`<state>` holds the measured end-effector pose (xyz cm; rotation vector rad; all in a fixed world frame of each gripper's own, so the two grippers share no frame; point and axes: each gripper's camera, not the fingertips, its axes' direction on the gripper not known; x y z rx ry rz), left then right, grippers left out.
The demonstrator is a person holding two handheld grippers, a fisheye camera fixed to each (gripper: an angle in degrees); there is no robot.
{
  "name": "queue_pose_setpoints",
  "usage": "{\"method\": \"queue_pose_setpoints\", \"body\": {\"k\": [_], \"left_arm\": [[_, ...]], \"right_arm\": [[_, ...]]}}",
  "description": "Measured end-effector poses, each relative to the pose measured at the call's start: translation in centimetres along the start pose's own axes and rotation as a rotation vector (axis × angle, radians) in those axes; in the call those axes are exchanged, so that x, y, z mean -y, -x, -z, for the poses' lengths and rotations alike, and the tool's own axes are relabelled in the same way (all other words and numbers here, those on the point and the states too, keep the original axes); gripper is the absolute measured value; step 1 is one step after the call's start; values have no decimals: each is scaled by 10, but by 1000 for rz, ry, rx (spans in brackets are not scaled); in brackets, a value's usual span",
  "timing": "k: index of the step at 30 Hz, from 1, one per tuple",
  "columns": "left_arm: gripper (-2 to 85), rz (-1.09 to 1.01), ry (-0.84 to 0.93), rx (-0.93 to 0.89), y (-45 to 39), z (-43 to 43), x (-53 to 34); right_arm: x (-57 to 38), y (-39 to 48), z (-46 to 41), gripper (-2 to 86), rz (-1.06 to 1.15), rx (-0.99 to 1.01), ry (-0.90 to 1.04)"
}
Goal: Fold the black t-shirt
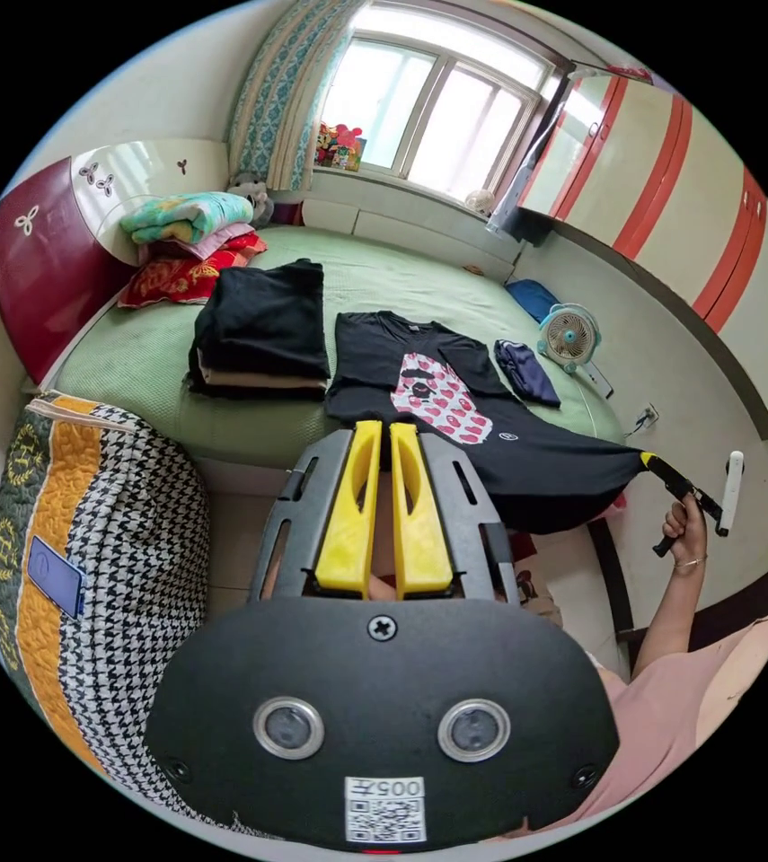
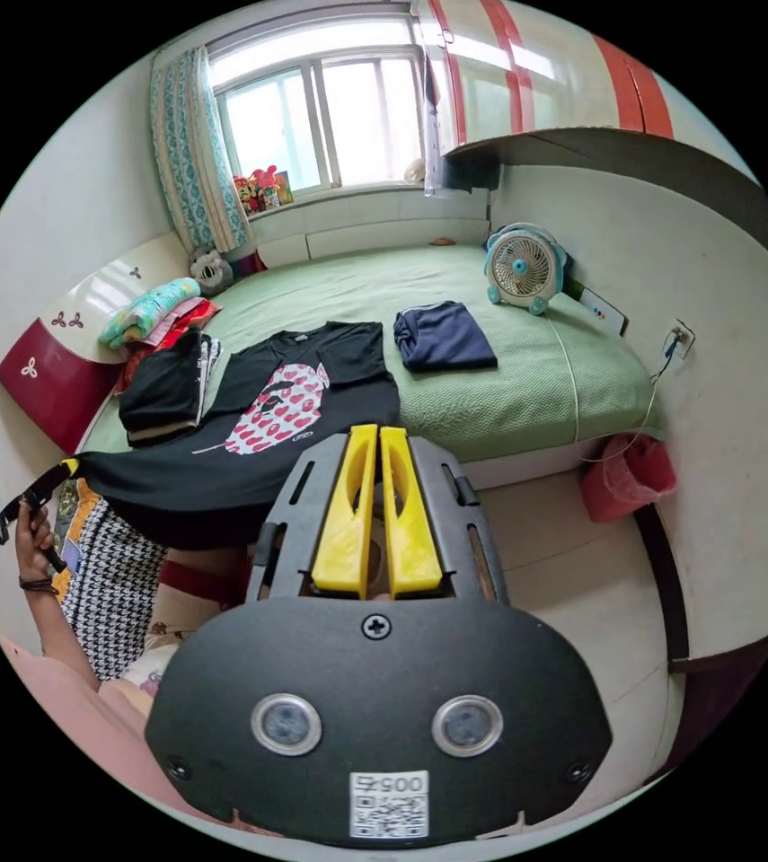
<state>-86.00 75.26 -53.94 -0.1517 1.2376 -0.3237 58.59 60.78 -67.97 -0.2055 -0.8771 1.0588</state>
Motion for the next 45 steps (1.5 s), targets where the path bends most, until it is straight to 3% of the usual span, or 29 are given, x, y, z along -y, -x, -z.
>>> {"method": "queue_pose_setpoints", "body": {"k": [15,34,45], "left_arm": [[13,26,-120,43,28,59,19],[12,66,-11,74,65,-97,128],[20,7,43,160,83,-278,293]], "right_arm": [[17,5,40,-15,23,53,-57],[99,-3,-91,-16,-61,12,30],[268,27,-247,-16,32,5,-12]]}}
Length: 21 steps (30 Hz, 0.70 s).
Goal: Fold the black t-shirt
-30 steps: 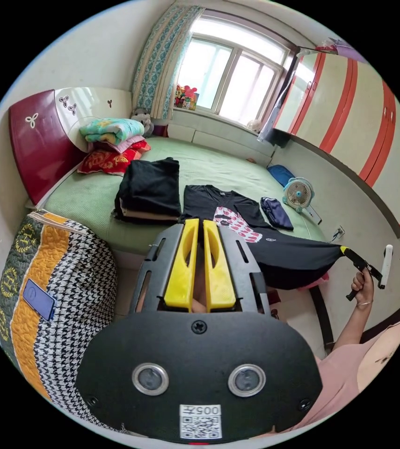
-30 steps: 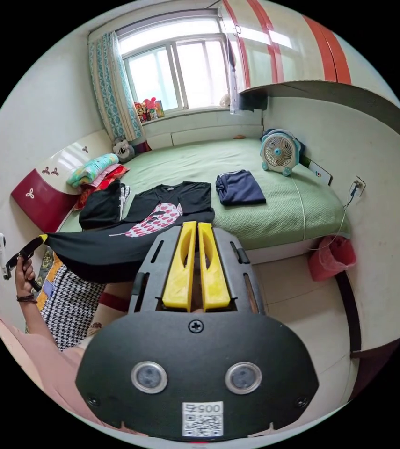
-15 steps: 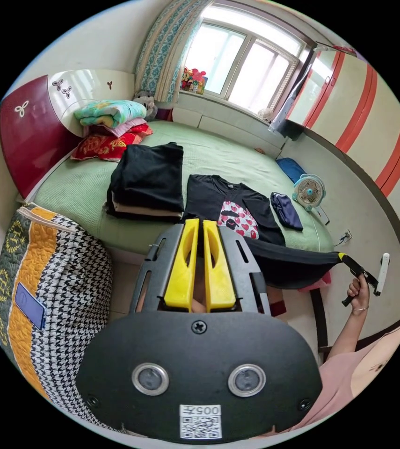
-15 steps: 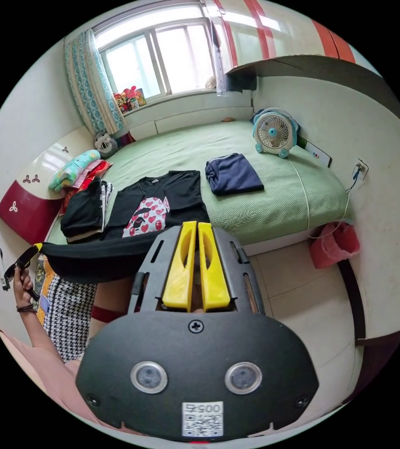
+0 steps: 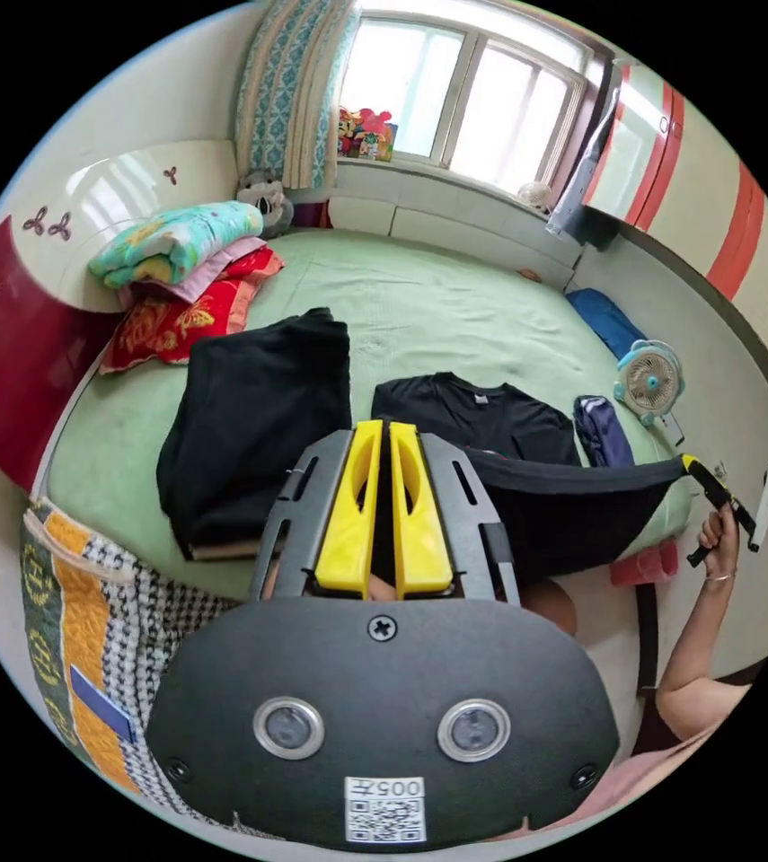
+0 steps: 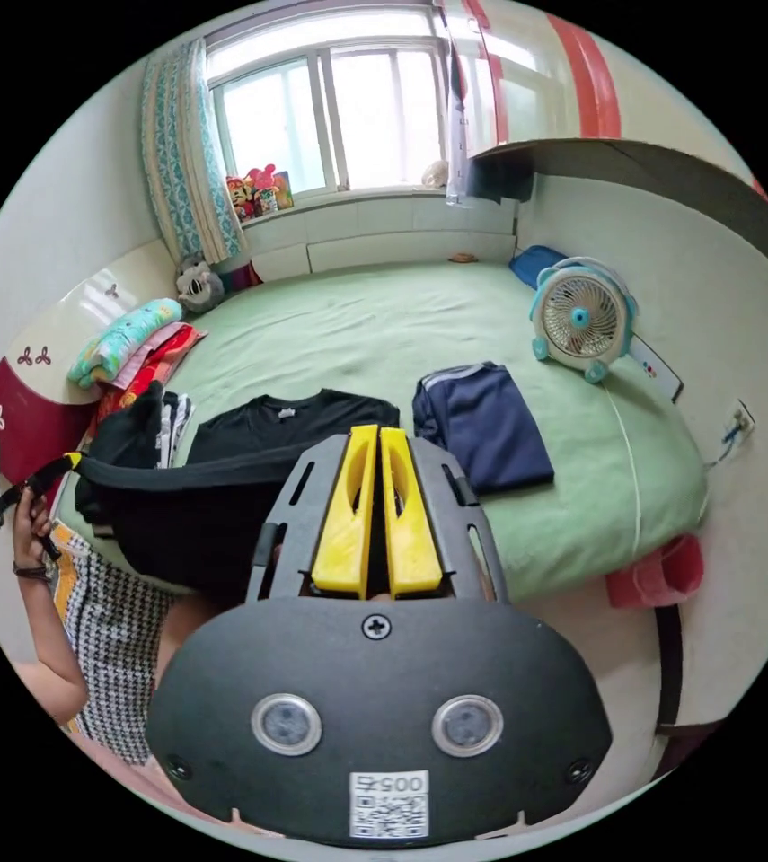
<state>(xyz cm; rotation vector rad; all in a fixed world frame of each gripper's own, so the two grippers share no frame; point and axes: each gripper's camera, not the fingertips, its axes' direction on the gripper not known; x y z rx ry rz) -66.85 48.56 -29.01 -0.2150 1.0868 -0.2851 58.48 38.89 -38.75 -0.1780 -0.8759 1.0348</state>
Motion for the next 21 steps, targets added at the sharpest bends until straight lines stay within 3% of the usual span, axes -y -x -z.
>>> {"method": "queue_pose_setpoints", "body": {"k": [5,9,14,21], "left_arm": [[43,51,37,4,-1,-136,113],[63,91,129,81,1,-205,136],[67,-37,140,41,-2,-245,79],[91,-107,308,-79,-12,-307,-32]], "right_arm": [[100,13,-131,-15,-12,-62,52],[125,11,-216,0,-99,-171,144],[87,5,-238,78,-62,-16,178],[-11,-16,-254,117,14,6,391]]}}
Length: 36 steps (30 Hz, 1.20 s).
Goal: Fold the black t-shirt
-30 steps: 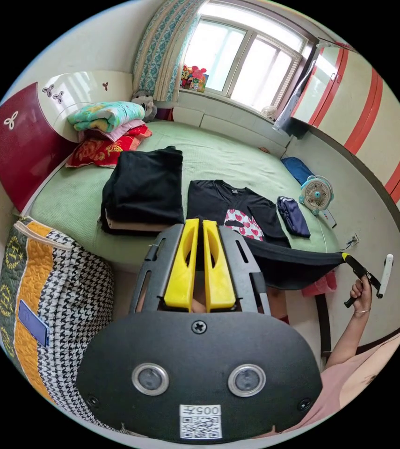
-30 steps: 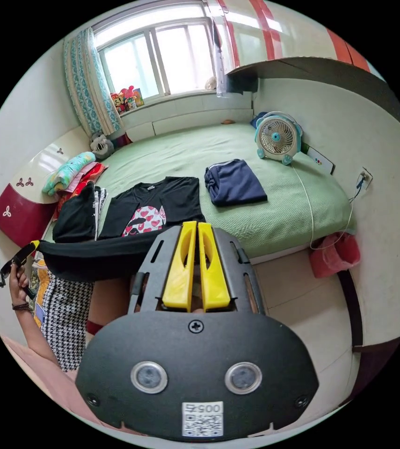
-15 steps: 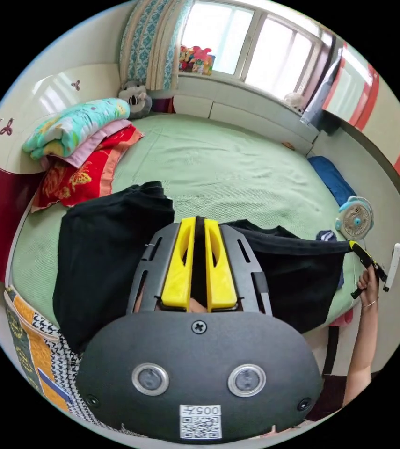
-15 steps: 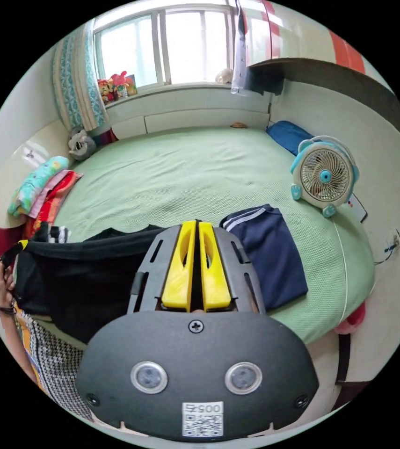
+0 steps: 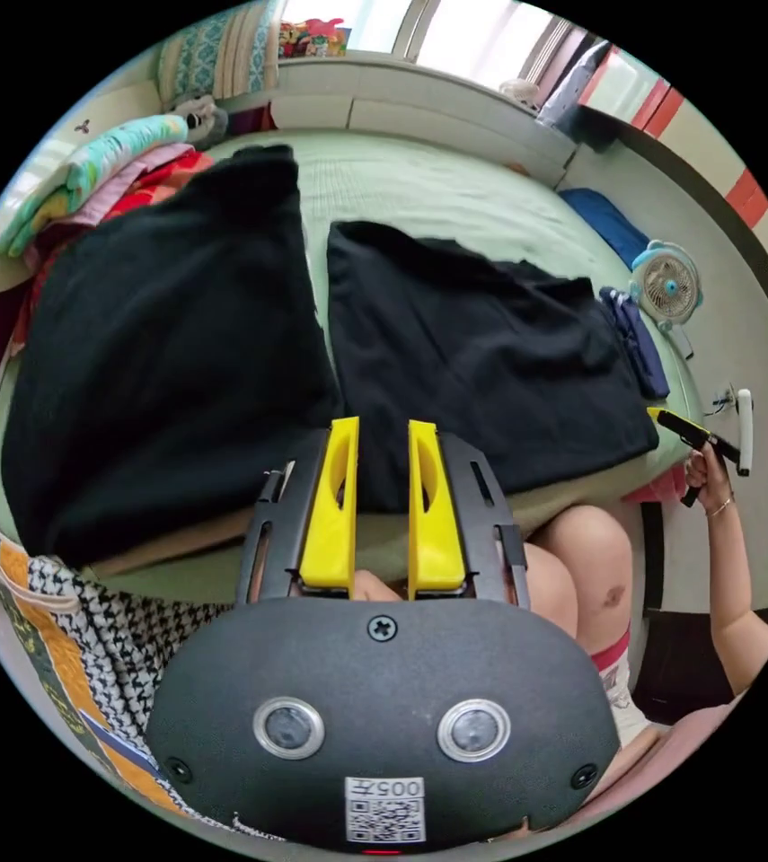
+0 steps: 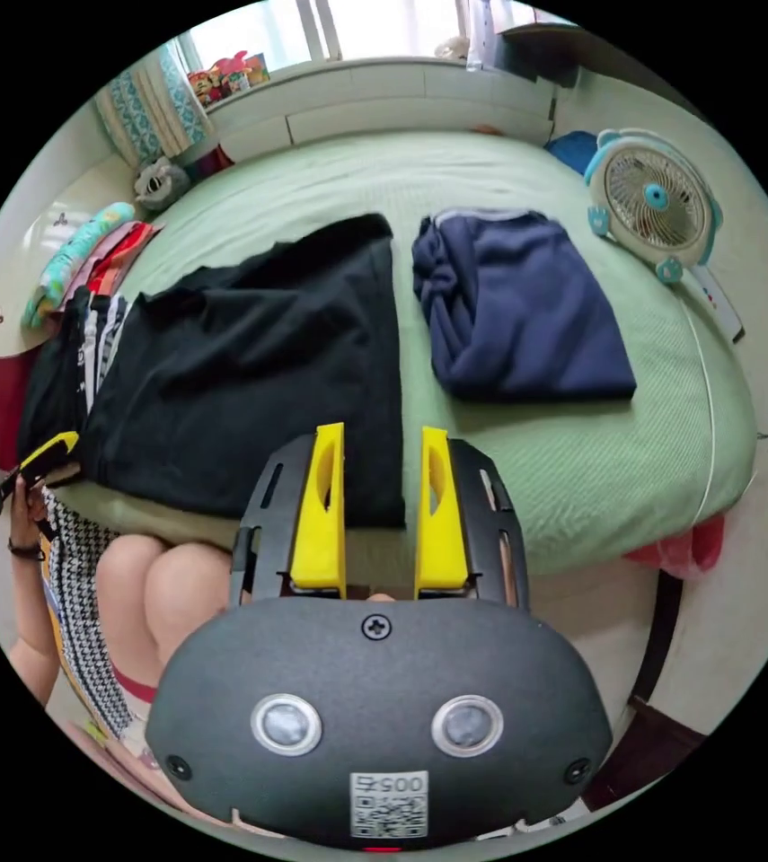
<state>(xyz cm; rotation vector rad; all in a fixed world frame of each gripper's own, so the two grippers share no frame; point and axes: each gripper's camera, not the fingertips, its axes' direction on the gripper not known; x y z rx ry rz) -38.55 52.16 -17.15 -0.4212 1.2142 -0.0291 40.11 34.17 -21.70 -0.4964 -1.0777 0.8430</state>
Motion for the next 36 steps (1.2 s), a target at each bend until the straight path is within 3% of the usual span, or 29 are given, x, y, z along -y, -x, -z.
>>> {"method": "queue_pose_setpoints", "body": {"k": [6,12,22,25,29,36], "left_arm": [[65,57,55,54,-10,-73,1],[14,70,116,155,-31,-107,13],[0,27,137,138,-65,-138,-47],[-1,21,175,213,-75,-154,-62],[-1,-9,80,199,-89,-137,-61],[25,-74,-29,104,-120,-134,-10]], "right_arm": [[-13,4,-26,74,-18,52,27],[-11,35,-17,-7,80,-85,-64],[-45,20,-24,-12,88,-64,-41],[-52,8,-42,-7,5,-3,-6],[-41,8,-39,24,-52,17,-1],[8,58,-17,49,98,5,-149]]}}
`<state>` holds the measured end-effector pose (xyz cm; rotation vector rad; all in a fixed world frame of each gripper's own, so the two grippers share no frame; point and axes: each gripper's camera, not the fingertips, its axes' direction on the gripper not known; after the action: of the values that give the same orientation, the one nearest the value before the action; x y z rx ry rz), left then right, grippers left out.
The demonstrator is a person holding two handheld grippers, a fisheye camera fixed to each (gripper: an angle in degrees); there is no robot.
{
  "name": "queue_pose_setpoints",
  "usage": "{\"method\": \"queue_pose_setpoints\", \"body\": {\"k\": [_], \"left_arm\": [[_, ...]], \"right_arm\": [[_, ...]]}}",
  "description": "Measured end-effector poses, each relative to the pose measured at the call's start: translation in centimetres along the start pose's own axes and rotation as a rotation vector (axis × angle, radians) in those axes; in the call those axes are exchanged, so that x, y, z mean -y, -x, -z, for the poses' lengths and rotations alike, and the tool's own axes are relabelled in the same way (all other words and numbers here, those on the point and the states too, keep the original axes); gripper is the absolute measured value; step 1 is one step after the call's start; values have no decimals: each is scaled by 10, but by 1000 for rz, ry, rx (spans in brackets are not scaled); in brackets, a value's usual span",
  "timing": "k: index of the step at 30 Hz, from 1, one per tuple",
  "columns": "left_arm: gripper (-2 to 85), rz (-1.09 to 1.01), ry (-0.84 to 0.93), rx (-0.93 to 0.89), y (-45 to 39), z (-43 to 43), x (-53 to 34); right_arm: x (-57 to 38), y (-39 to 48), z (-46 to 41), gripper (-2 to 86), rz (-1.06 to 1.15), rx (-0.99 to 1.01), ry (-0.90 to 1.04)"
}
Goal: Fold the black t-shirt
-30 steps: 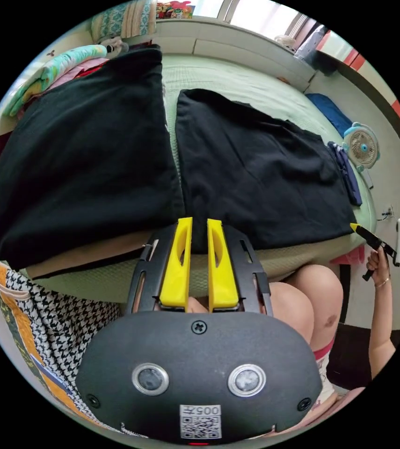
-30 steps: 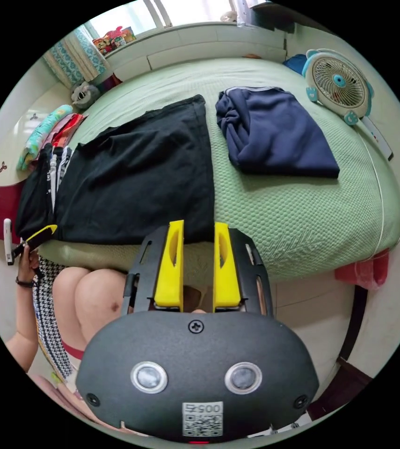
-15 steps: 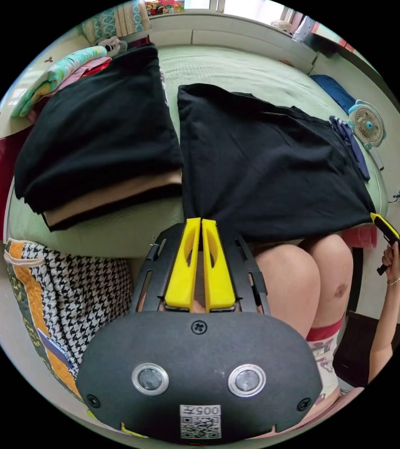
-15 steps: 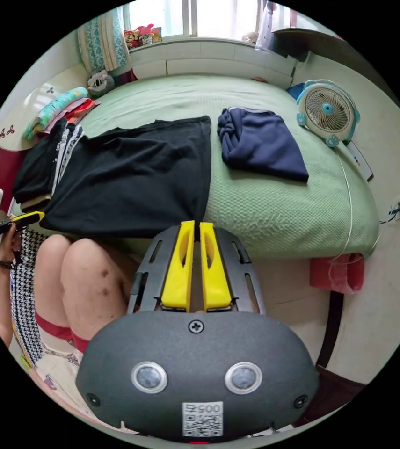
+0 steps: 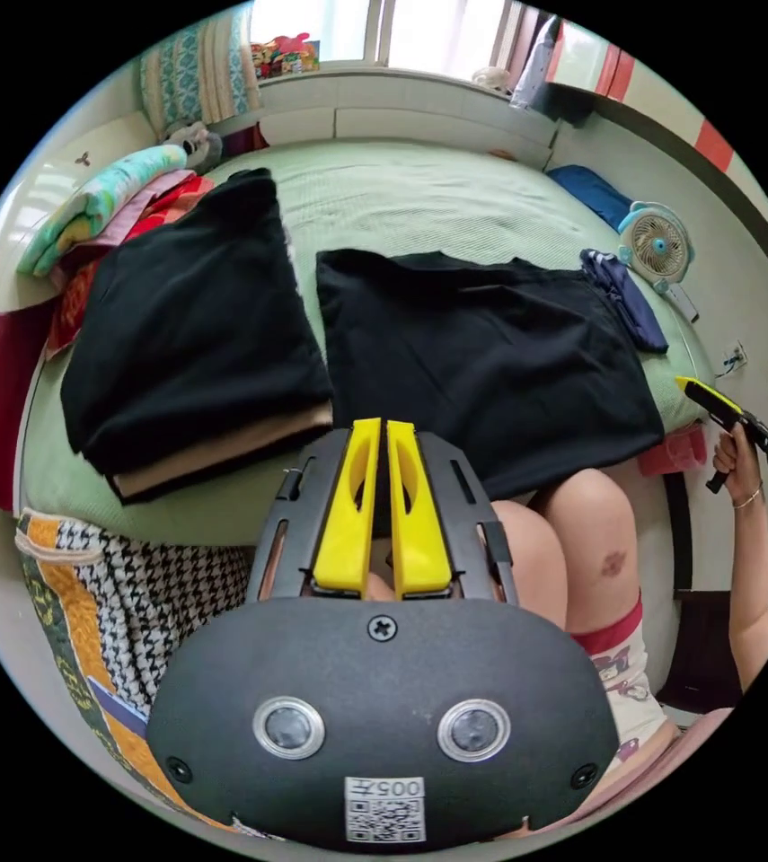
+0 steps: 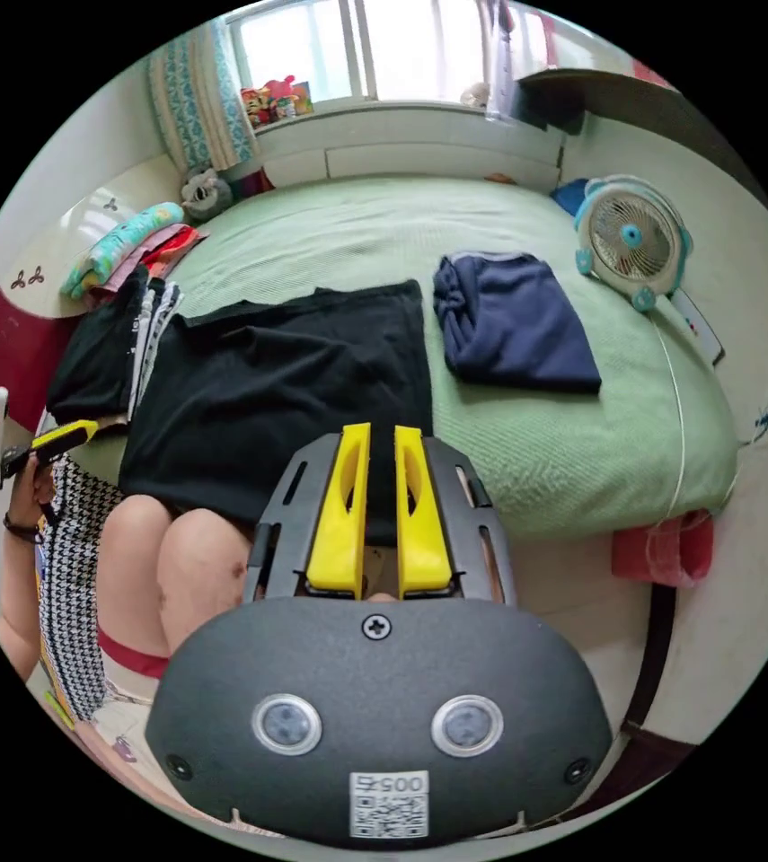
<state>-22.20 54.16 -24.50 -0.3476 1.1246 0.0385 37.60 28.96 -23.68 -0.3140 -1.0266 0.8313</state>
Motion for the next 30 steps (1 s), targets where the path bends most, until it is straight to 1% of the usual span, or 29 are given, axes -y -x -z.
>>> {"method": "queue_pose_setpoints", "body": {"k": [2,7,13,15,17,19,22,24,26,28,30], "left_arm": [[42,-41,-4,0,-21,-18,27],[45,-101,3,28,-65,-62,80],[35,-97,49,25,-89,-119,142],[35,-113,70,52,-98,-136,156],[32,-182,74,123,-117,-151,169],[26,-204,40,151,-127,-154,178],[10,-158,24,156,-126,-159,197],[4,-145,60,157,-126,-168,206],[1,-134,69,137,-131,-169,209],[0,-96,39,141,-136,-160,203],[1,-82,1,112,-143,-147,192]], "right_arm": [[20,17,-11,55,40,15,-1],[76,65,-56,50,124,-3,-4],[144,107,-125,50,174,-40,73],[165,114,-153,50,184,-82,118],[178,113,-171,47,184,-120,151],[190,108,-186,28,181,-161,178],[205,93,-197,-3,175,-177,190],[215,73,-195,-7,70,-150,171],[218,58,-194,-8,-2,-289,152],[215,43,-194,-8,-24,-252,189],[203,27,-175,-4,-70,-159,138]]}}
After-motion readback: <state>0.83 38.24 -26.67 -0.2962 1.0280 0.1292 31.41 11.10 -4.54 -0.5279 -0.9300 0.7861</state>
